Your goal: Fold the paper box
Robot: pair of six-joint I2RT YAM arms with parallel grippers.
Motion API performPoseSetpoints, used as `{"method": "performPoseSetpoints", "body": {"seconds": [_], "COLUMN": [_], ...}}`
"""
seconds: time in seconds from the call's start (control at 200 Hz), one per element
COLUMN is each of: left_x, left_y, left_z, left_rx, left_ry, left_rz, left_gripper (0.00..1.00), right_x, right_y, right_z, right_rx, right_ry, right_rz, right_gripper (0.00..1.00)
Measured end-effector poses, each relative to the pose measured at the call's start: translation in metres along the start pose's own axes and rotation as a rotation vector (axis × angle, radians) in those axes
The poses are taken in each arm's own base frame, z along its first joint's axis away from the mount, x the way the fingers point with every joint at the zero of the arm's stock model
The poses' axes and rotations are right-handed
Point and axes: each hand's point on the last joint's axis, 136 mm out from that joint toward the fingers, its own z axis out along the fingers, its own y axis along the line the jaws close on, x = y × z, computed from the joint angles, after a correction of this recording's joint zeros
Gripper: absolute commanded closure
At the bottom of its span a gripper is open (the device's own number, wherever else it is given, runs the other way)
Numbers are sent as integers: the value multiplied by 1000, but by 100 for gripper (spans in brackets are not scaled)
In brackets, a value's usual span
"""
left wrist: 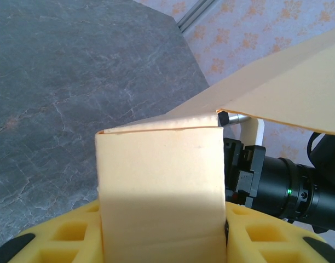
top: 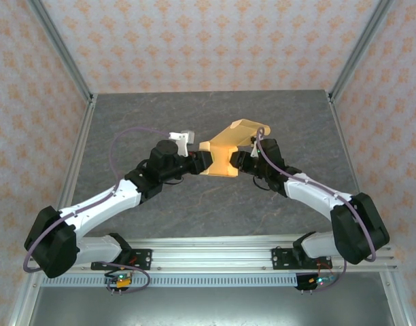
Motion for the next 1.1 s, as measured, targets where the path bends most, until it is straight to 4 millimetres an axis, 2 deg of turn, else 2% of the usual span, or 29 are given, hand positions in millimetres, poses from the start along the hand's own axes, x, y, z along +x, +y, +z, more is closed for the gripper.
{"method": "performPoseSetpoints", "body": {"seconds": [0.16,0.34,0.626,0.756,0.856,1.101], "left_x": [-1,-2,-2,-1,-2,-6], "left_y": [-1,1,10,15,16,14], "left_z": [0,0,1,3,3,0], "left_rx": [4,0,-33,-52,-60,-59], "left_ry": [-6,-14,-34,-38,-45,-63], "left_rz": [-6,-8,-10,-12,-11,-6], "left_gripper": [74,75,76,76,76,76], "right_x": [-5,-8,1,3,1,-7], "right_y": [5,8,16,15,12,17], "right_z": [3,15,40,43,37,-9], "right_rx": [-11,-2,9,23,24,-78], "right_ry": [-2,3,-1,-9,-25,-62], "right_rz": [-4,-11,-25,-23,-20,-35], "right_gripper": [71,77,77,66,59,40]}}
